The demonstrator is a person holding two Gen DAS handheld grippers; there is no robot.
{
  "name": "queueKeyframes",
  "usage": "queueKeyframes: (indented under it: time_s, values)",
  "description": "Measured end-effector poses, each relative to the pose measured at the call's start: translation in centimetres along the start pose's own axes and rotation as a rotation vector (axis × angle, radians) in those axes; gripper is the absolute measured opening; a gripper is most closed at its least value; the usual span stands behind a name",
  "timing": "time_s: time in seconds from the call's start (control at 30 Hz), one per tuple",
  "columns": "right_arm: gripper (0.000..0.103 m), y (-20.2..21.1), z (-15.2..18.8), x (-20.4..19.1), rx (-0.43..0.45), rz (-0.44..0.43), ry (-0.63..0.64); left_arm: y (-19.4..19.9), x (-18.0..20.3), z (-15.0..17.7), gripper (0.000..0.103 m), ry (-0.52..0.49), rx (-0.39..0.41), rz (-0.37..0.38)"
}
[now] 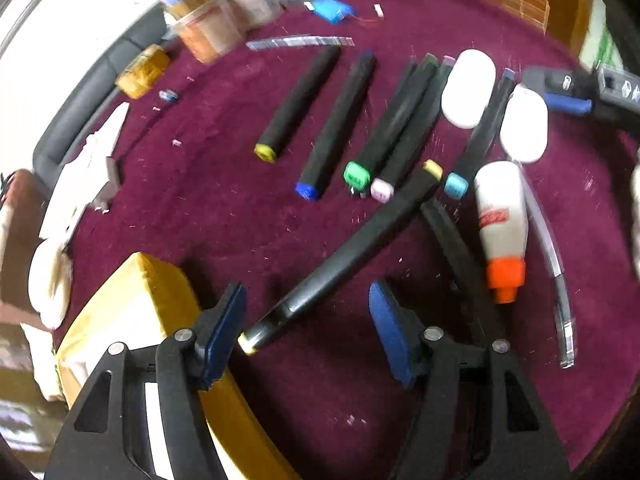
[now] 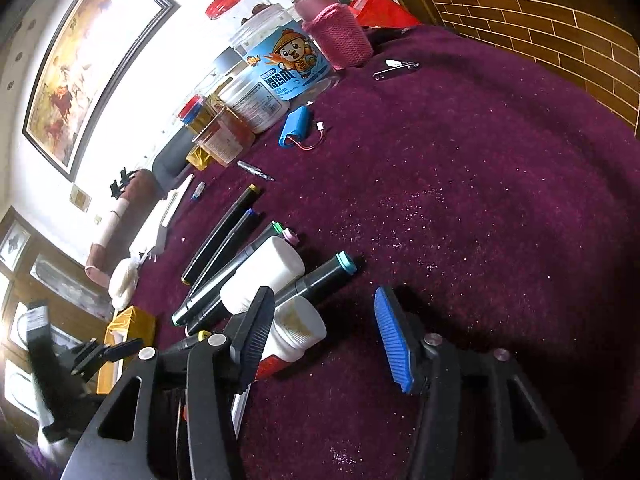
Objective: Organize rigid objects
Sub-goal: 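Grasp a yellow-capped black marker with left tool while right tool moves toward the markers, then carry the marker toward the box with left tool while right tool grasps another black marker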
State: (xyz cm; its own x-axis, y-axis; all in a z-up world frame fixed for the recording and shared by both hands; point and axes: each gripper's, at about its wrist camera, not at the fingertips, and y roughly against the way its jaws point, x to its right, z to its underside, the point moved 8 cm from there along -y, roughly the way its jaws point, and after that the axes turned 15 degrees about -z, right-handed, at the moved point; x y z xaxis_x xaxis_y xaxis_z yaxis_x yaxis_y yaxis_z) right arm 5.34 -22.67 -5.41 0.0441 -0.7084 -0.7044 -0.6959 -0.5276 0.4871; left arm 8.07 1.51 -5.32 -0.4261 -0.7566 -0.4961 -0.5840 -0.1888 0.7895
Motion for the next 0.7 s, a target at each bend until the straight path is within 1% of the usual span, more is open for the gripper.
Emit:
queueKeyframes:
  time_s: [0.03,0.07,0.1,0.13,0.17,0.2,0.23,0.27,0.3,0.4,0.43,0.53,0.6,0.7]
  values:
    - [0.048,0.0,0.0,-0.1,-0.001,0.004,0.006,-0.7,0.3,-0.1,0.063,-0.025,-0.018,0.001]
    - [0.048,-0.1,0.1,-0.1,-0.001,0.007,0.01,-0.5,0.3,-0.8,0.06,-0.032,0.022,0.021]
    - [0.048,-0.1,0.1,-0.2,-0.002,0.009,0.015,-0.7,0.5,-0.9,0.044,-0.04,0.012,0.038]
    - [0.049,-0.1,0.1,-0.2,-0.001,0.01,0.017,-1.1,0.5,-1.2,0.032,-0.028,-0.003,0.04]
    - [0.049,-0.1,0.1,-0.2,-0.001,0.01,0.017,-1.1,0.6,-1.1,0.025,-0.012,-0.022,0.073]
    - [0.049,-0.1,0.1,-0.2,-0.001,0.008,0.016,-1.1,1.1,-1.2,0.022,-0.002,-0.025,0.114]
    - [0.049,-0.1,0.1,-0.2,0.0,0.009,0.016,-0.8,1.6,-1.0,0.02,-0.001,-0.024,0.138]
    - [0.049,-0.1,0.2,-0.2,0.001,0.007,0.016,-0.5,1.9,-0.7,0.017,-0.004,-0.018,0.13]
    - [0.049,-0.1,0.2,-0.2,0.001,0.008,0.017,-0.2,2.2,-0.4,0.014,0.0,-0.019,0.14]
    - [0.05,-0.1,0.2,-0.3,0.001,0.008,0.017,1.2,3.4,1.1,0.013,0.026,-0.047,0.238]
    - [0.051,-0.2,0.2,-0.4,0.001,0.008,0.021,1.4,3.6,1.3,0.013,0.024,-0.046,0.237]
    - [0.056,-0.4,0.2,-0.6,-0.004,0.013,0.04,2.3,4.4,1.5,0.014,0.029,-0.037,0.176]
    - [0.057,-0.4,0.3,-0.7,-0.007,0.021,0.054,2.3,4.7,0.9,0.014,0.042,-0.012,0.139]
    - [0.059,-0.5,0.3,-0.8,-0.009,0.023,0.066,2.1,4.9,0.2,0.012,0.086,0.005,0.113]
